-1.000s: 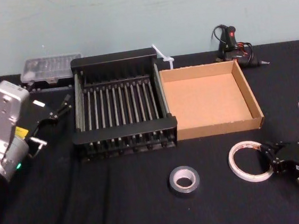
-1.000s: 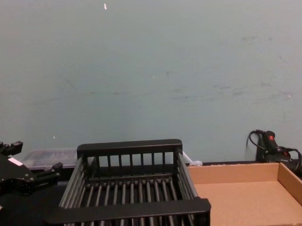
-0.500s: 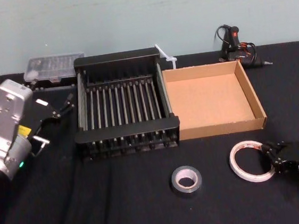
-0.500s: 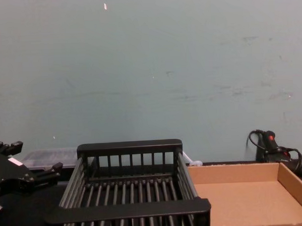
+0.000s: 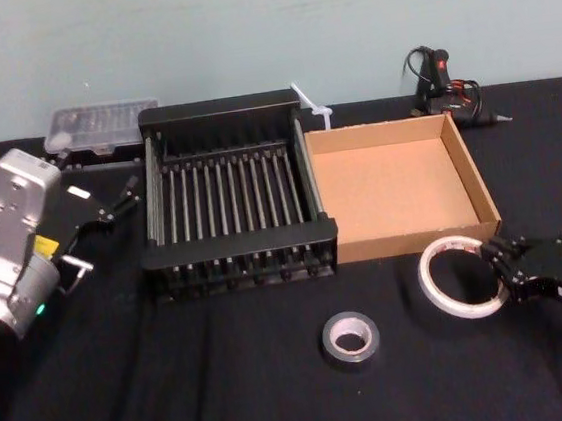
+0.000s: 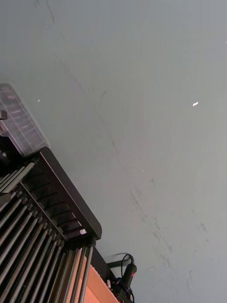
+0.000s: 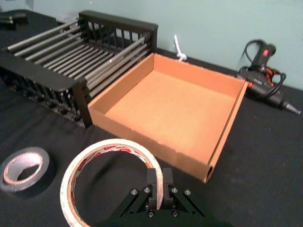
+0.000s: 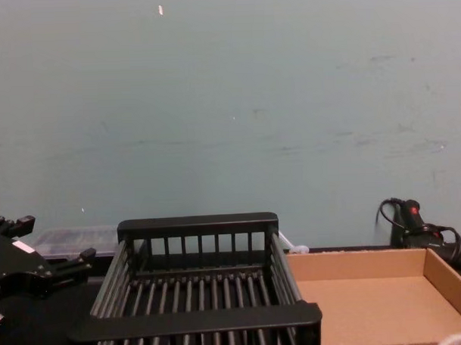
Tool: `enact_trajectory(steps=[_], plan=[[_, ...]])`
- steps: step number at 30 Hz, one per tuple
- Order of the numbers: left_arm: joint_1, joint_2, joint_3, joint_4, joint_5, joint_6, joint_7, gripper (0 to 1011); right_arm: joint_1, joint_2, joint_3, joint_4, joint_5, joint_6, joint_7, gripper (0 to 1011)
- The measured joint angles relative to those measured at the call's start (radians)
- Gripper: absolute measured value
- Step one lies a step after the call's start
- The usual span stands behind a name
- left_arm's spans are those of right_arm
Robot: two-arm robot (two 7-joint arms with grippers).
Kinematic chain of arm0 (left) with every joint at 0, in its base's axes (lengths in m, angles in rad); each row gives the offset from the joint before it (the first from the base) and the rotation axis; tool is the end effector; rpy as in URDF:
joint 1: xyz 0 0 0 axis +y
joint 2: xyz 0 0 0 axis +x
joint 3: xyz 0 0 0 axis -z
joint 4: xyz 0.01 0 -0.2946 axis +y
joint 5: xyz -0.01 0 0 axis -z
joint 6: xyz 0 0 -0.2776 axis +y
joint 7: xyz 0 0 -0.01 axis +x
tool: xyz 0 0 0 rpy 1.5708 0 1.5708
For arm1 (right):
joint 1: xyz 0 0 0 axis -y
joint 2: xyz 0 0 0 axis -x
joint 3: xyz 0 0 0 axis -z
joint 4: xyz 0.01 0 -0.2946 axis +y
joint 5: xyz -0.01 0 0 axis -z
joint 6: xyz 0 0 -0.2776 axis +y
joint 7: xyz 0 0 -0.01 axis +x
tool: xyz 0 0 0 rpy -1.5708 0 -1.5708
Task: Pick up the white tape and place it into the black box , Pick up the silver tape and place it into the brown box.
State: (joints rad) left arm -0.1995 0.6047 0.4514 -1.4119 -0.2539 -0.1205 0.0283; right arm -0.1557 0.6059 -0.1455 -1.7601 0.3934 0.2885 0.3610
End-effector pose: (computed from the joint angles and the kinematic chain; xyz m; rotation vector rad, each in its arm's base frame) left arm 0.3293 0.0936 -0.3000 0.3046 -0.2850 1.2480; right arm 0.2515 -0.1081 -0.2752 -0.3860 0.1690 -0.9872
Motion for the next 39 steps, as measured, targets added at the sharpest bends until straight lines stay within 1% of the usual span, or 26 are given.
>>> enact_trajectory(steps=[5,9,11,12,18,22,27,39], plan=[[0.0,0.0,0.0,0.0,0.0,0.0,0.0,1001,0.032,-0.009,-0.013,0.007,-0.002,-0.007,-0.01,80],[0.0,0.0,0.0,0.0,0.0,0.0,0.0,1001,0.071,-0.019,-0.035,0.027,-0.02,-0.013,-0.016,80],[0.0,0.0,0.0,0.0,0.0,0.0,0.0,1001,0.109,-0.03,-0.055,0.05,-0.038,-0.019,-0.02,80],[0.0,0.0,0.0,0.0,0.0,0.0,0.0,1001,0.109,-0.03,-0.055,0.05,-0.038,-0.019,-0.02,80],[0.0,0.0,0.0,0.0,0.0,0.0,0.0,1001,0.188,-0.059,-0.095,0.101,-0.078,-0.031,-0.021,80],[0.0,0.0,0.0,0.0,0.0,0.0,0.0,1001,0.225,-0.077,-0.11,0.124,-0.095,-0.036,-0.019,80],[0.0,0.0,0.0,0.0,0.0,0.0,0.0,1001,0.273,-0.099,-0.127,0.154,-0.112,-0.041,-0.011,80],[0.0,0.0,0.0,0.0,0.0,0.0,0.0,1001,0.364,-0.144,-0.173,0.212,-0.133,-0.054,0.02,80]])
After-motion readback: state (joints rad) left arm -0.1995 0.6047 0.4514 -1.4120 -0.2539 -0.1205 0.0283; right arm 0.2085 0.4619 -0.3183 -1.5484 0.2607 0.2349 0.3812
